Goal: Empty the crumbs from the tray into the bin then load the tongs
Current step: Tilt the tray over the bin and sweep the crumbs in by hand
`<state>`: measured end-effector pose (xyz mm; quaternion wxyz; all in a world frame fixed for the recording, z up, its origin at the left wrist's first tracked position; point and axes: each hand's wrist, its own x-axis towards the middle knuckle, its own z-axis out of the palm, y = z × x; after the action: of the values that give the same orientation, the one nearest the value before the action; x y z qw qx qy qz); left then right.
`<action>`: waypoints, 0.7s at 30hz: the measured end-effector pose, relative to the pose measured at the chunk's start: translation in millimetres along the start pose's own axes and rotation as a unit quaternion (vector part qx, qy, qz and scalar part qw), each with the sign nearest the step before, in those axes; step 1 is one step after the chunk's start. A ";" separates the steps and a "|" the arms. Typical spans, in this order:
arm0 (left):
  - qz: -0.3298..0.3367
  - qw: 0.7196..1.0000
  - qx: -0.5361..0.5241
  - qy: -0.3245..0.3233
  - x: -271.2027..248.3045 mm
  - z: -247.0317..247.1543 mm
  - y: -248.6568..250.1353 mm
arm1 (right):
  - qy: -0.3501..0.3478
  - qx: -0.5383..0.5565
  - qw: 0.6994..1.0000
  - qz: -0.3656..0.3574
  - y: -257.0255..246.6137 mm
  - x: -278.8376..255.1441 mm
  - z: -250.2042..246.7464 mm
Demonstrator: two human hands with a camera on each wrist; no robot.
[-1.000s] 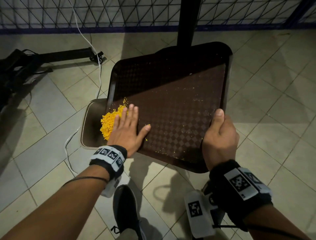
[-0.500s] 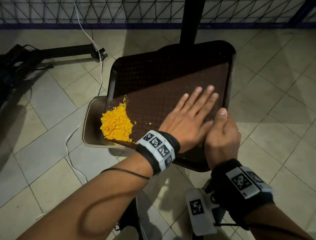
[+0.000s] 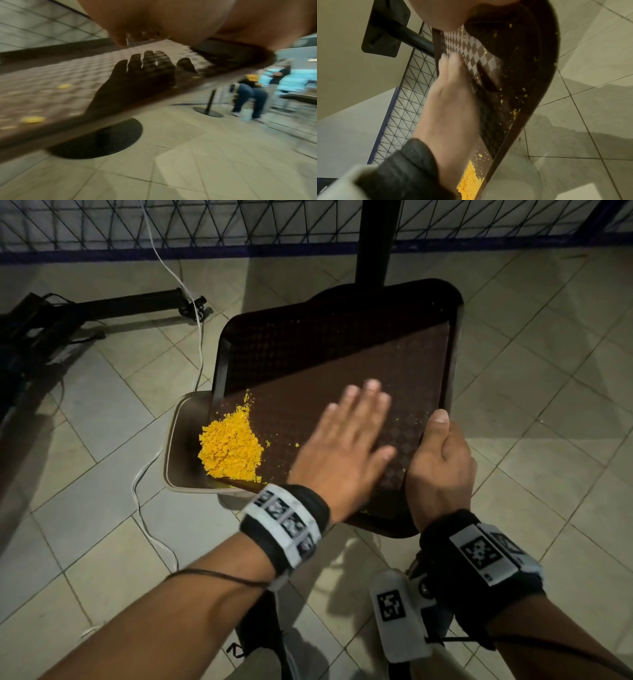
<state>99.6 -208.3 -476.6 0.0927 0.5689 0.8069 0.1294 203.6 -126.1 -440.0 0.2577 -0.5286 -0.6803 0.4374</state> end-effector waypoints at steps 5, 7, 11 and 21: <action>0.086 0.993 0.052 -0.066 -14.3 22.8 16.6 | 0.005 0.013 1.000 0.012 0.5 0.4 -1.0; 0.047 0.995 0.054 -0.073 -25.2 27.6 -10.0 | 0.000 0.005 1.000 0.004 2.9 1.4 -1.9; -0.106 0.988 0.032 -0.108 -55.4 34.8 -81.8 | -0.010 0.007 1.000 -0.006 3.7 1.7 -1.9; 0.057 0.996 -0.029 -0.067 -40.6 18.7 0.0 | 0.014 -0.004 0.999 -0.029 6.3 1.3 3.3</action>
<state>118.7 -244.7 -494.2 0.1555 0.6183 0.7611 0.1189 203.6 -125.6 -447.2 0.2771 -0.5161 -0.6935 0.4195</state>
